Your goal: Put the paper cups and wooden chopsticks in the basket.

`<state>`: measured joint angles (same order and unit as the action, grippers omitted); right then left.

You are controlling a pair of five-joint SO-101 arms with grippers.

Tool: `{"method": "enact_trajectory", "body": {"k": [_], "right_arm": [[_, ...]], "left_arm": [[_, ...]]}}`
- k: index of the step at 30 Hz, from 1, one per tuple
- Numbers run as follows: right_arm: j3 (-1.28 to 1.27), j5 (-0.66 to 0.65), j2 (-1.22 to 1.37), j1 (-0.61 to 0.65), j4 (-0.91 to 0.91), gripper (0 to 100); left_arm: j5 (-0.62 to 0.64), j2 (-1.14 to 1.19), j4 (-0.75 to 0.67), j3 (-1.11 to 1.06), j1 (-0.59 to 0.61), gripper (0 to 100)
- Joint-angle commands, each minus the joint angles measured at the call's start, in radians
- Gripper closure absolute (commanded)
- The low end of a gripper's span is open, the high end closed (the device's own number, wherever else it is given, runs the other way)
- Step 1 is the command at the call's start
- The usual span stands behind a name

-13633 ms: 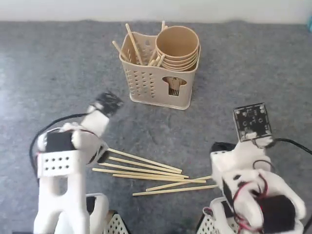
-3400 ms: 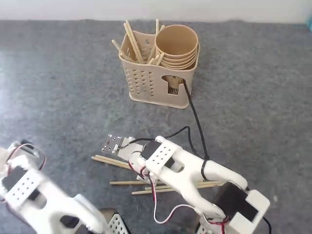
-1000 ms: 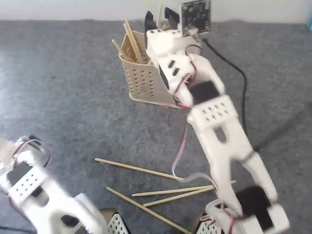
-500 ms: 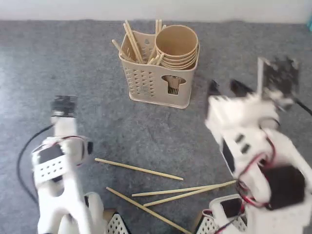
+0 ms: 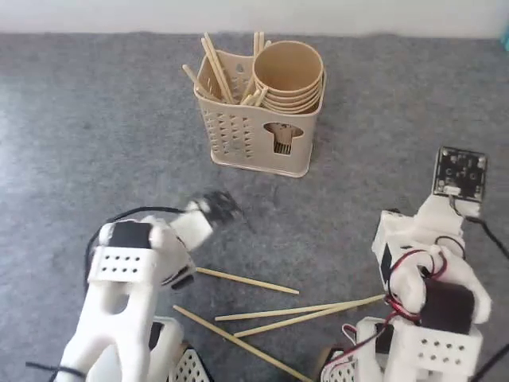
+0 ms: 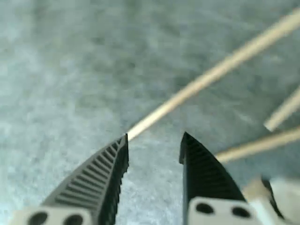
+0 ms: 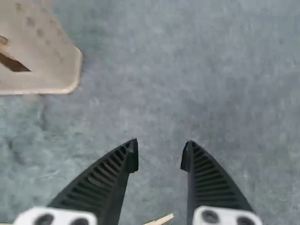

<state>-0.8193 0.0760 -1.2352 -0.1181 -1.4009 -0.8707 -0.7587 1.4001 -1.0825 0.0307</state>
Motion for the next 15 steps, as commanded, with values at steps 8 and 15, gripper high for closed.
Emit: {"method": "enact_trajectory", "body": {"k": [8, 15], "right_arm": [[-0.505, -0.009, -0.064, -0.122, 0.424, 83.3], [-0.548, -0.009, -0.064, -0.162, 0.476, 83.3]], "left_arm": [[-0.052, 0.005, -0.029, 0.024, -0.278, 84], [-0.051, 0.006, -0.213, -0.102, -0.318, 84]]}}
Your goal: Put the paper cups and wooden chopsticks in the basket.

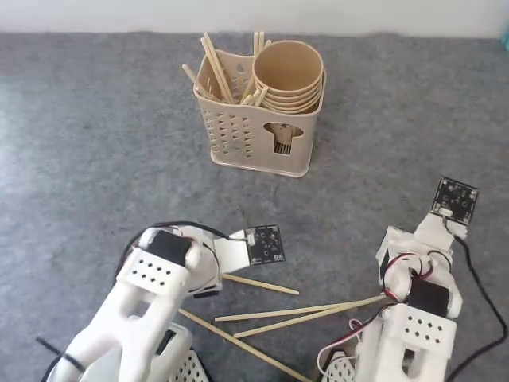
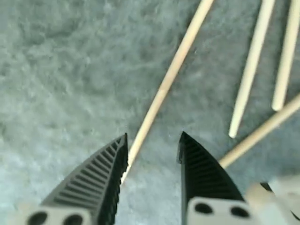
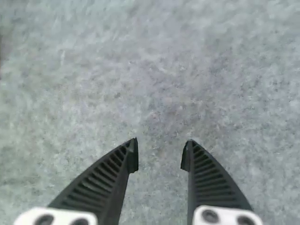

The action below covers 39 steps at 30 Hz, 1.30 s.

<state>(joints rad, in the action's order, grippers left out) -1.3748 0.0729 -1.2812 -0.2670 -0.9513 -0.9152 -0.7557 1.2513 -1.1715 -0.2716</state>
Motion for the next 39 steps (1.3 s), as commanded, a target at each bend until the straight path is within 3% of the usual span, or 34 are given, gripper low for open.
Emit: {"method": "enact_trajectory", "body": {"k": [1, 14, 20, 25, 28, 31, 39], "right_arm": [[0.008, -0.006, -0.018, -0.015, 0.027, 83.3], [0.015, -0.006, -0.019, -0.021, -0.002, 83.3], [0.040, -0.006, -0.019, -0.084, -0.031, 83.3], [0.046, -0.005, -0.019, -0.085, -0.044, 83.3], [0.046, -0.005, -0.019, -0.085, -0.041, 83.3], [0.044, -0.005, -0.019, -0.085, -0.036, 83.3], [0.041, -0.005, -0.019, -0.082, -0.036, 83.3]], "left_arm": [[-0.006, 0.003, -0.083, -0.024, -0.015, 84], [0.049, 0.017, -0.230, -0.101, -0.040, 84], [0.123, 0.218, -0.261, -0.015, -0.075, 84], [0.221, 0.423, -0.258, 0.113, -0.068, 84], [0.318, 0.523, -0.258, 0.171, -0.074, 90], [0.325, 0.572, -0.241, 0.206, -0.077, 99], [0.325, 0.572, -0.094, 0.222, -0.109, 99]]}}
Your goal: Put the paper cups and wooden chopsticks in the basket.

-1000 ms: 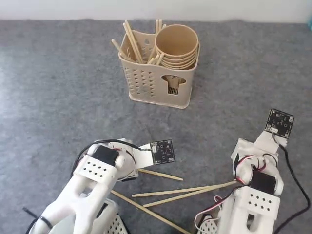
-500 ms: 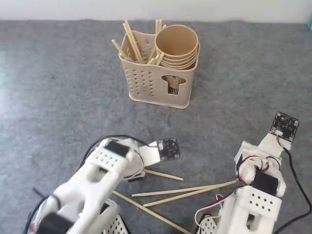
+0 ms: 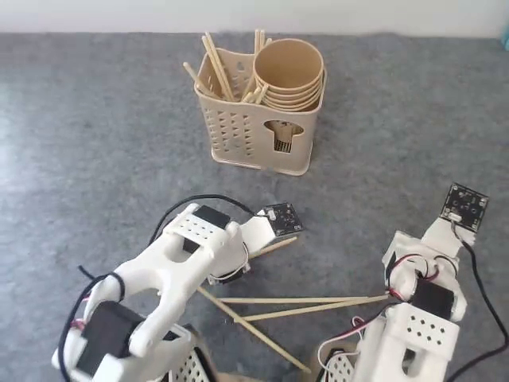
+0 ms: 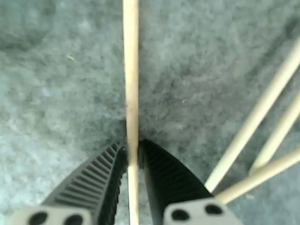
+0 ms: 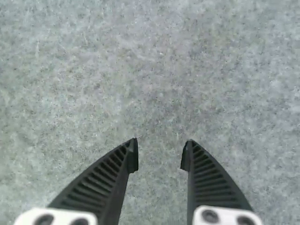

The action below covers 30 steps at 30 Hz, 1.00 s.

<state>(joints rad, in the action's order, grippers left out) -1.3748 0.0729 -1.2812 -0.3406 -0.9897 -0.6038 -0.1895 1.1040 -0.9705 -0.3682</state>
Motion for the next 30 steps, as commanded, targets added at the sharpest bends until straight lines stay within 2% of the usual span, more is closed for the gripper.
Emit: {"method": "enact_trajectory", "body": {"k": [1, 4, 6, 18, 24, 30], "right_arm": [[0.040, -0.005, -0.019, -0.007, 0.002, 83.3], [0.040, -0.005, -0.019, -0.005, 0.002, 83.3], [0.040, -0.005, -0.019, -0.005, 0.002, 83.3], [0.038, -0.005, -0.019, -0.005, 0.002, 83.3], [0.038, -0.005, -0.019, -0.005, 0.004, 83.3], [0.037, -0.005, -0.019, -0.004, 0.004, 83.3]], "left_arm": [[0.014, 0.006, 0.074, 0.022, -0.023, 99], [0.031, 0.006, 0.129, 0.045, -0.049, 99], [0.087, 0.006, 0.167, 0.087, -0.052, 99], [0.250, -0.020, 0.425, 0.449, -0.048, 99], [0.370, -0.307, 0.477, 0.561, -0.054, 99], [0.453, -0.600, 0.434, 0.653, -0.002, 99]]}}
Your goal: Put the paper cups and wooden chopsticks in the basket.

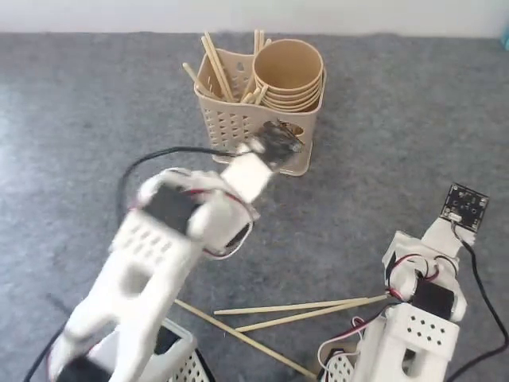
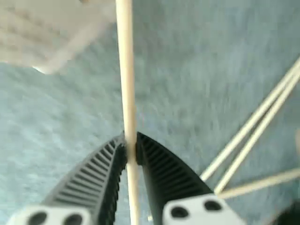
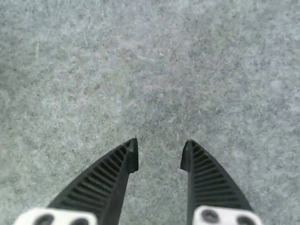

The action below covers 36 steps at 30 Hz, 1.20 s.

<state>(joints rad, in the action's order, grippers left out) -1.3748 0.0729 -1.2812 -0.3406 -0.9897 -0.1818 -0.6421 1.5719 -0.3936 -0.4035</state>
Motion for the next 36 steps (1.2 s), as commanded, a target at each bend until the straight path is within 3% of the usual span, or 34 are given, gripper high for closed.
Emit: {"method": "enact_trajectory", "body": {"k": [1, 8, 17, 28, 36], "right_arm": [[0.037, -0.005, -0.019, -0.004, 0.004, 83.3], [0.009, -0.006, -0.019, -0.004, 0.042, 83.3], [0.000, -0.006, -0.019, 0.005, 0.053, 83.3], [-0.011, -0.012, -0.019, 0.033, 0.054, 83.3], [-0.011, -0.012, -0.019, 0.035, 0.054, 83.3]], "left_arm": [[0.031, -0.172, -0.063, 0.088, 0.052, 99], [0.091, -0.210, -0.371, 0.116, 0.213, 99], [0.259, -0.199, -0.884, 0.096, 0.296, 99], [0.278, -0.086, -1.771, -0.321, 0.256, 99], [0.278, 0.183, -1.812, -0.223, 0.255, 99]]}}
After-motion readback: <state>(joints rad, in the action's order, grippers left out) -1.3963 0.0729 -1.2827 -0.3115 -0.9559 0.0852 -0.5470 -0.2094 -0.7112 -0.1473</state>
